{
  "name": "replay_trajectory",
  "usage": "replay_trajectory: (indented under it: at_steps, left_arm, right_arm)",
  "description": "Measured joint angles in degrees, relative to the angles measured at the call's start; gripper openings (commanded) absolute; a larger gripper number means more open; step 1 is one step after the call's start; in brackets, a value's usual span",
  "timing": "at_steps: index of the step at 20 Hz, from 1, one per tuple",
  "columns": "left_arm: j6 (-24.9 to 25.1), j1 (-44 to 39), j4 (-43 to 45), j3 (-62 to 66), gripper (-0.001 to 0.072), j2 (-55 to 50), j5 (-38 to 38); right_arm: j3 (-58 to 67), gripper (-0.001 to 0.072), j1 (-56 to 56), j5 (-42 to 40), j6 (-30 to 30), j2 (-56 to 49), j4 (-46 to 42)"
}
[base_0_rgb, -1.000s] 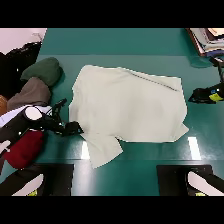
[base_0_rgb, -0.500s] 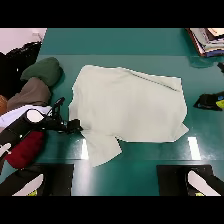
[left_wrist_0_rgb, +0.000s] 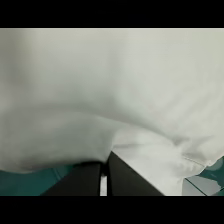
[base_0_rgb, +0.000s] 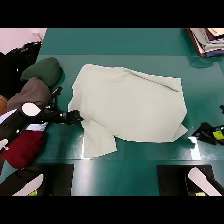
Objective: Fold the shirts.
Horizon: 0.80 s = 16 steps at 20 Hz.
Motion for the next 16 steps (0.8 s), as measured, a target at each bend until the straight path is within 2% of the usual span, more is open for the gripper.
replay_trajectory:
  at_steps: [3, 4, 5, 8, 9, 10, 11, 12, 16]
  left_arm:
    - [0.09, 0.00, -0.02, 0.28, 0.0024, 0.00, -0.02]
    - [0.11, 0.02, -0.04, 0.35, 0.0025, 0.02, -0.02]
    - [0.17, 0.02, -0.04, 0.39, 0.0024, 0.02, -0.07]
    - [0.20, 0.02, -0.02, 0.44, 0.0025, 0.00, -0.28]
    - [0.20, 0.00, -0.04, 0.44, 0.0025, 0.00, -0.35]
    - [0.20, 0.02, -0.02, 0.44, 0.0025, 0.00, -0.52]
    - [0.20, 0.00, -0.02, 0.44, 0.0024, 0.02, -0.70]
    - [0.22, 0.02, -0.02, 0.46, 0.0024, 0.02, -1.03]
    - [0.61, -0.02, 2.95, 2.89, 0.0024, 1.03, -3.89]
  right_arm:
    - [-4.02, 0.0363, -0.24, -4.90, -1.36, 0.02, 4.22]
    - [-4.79, 0.0323, 0.37, -6.75, -1.57, 0.02, 5.33]
    - [-5.31, 0.0314, 1.11, -8.24, -1.77, 0.02, 6.49]
    - [-6.10, 0.0312, 3.10, -11.72, -2.01, -0.74, 9.31]
    - [-6.16, 0.0258, 3.78, -12.39, -2.01, -1.49, 10.16]
    - [-6.25, 0.0108, 4.48, -13.16, -2.08, -2.40, 10.43]
    - [-6.32, 0.0038, 5.20, -13.81, -2.12, -3.52, 10.80]
    - [-6.40, 0.0016, 5.88, -14.21, -2.19, -4.24, 11.08]
    - [-4.79, 0.0015, 8.57, -14.25, -2.27, -3.63, 10.08]
